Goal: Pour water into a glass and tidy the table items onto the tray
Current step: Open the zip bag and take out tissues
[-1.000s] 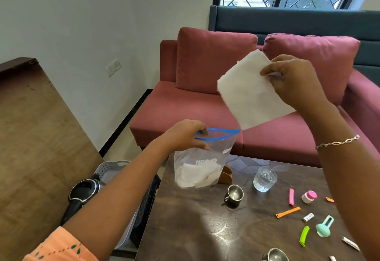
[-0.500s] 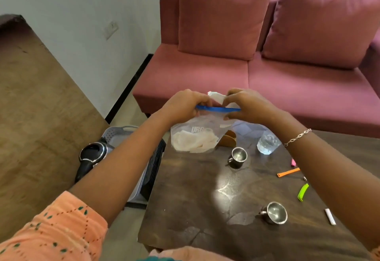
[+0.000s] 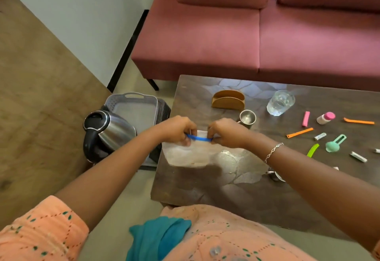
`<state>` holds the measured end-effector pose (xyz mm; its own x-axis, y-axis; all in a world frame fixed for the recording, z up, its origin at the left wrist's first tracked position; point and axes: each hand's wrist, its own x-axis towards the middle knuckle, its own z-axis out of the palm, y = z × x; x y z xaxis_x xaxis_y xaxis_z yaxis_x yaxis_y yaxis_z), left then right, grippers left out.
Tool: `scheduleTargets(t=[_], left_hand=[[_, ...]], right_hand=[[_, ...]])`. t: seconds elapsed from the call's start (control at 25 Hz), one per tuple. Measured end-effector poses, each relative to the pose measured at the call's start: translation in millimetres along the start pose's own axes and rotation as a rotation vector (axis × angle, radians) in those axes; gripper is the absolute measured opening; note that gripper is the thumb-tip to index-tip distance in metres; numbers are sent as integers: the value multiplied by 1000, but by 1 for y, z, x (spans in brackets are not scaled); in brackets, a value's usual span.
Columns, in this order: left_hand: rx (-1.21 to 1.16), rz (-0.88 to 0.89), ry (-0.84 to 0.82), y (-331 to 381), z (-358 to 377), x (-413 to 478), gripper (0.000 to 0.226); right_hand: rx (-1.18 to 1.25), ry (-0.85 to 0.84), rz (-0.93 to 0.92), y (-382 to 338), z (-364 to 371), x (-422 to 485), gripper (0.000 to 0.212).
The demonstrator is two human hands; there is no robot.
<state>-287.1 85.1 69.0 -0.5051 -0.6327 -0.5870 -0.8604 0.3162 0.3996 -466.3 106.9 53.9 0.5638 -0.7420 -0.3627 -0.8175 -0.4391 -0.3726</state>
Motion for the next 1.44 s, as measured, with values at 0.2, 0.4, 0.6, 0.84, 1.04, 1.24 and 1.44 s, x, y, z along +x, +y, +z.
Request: scheduleTargets(t=[0.2, 0.4, 0.6, 0.84, 1.04, 1.24, 1.44], left_hand=[[-112, -60, -213, -17, 34, 8, 28], [94, -56, -51, -33, 53, 37, 18], [144, -122, 166, -49, 53, 55, 25], [-207, -151, 448, -47, 40, 53, 47], [-559, -9, 487, -32, 13, 29, 77], [-999, 74, 350, -28, -6, 0, 17], [-1222, 123, 396, -20, -14, -24, 17]], right_hand=[[134, -160, 36, -1, 42, 6, 24], [98, -84, 145, 9, 56, 17, 23], [76, 133, 241, 31, 36, 26, 25], [21, 297, 187, 38, 4, 26, 27], [129, 336, -7, 23, -34, 17, 19], [648, 390, -2, 18, -69, 8, 28], [1214, 232, 65, 35, -71, 0, 41]])
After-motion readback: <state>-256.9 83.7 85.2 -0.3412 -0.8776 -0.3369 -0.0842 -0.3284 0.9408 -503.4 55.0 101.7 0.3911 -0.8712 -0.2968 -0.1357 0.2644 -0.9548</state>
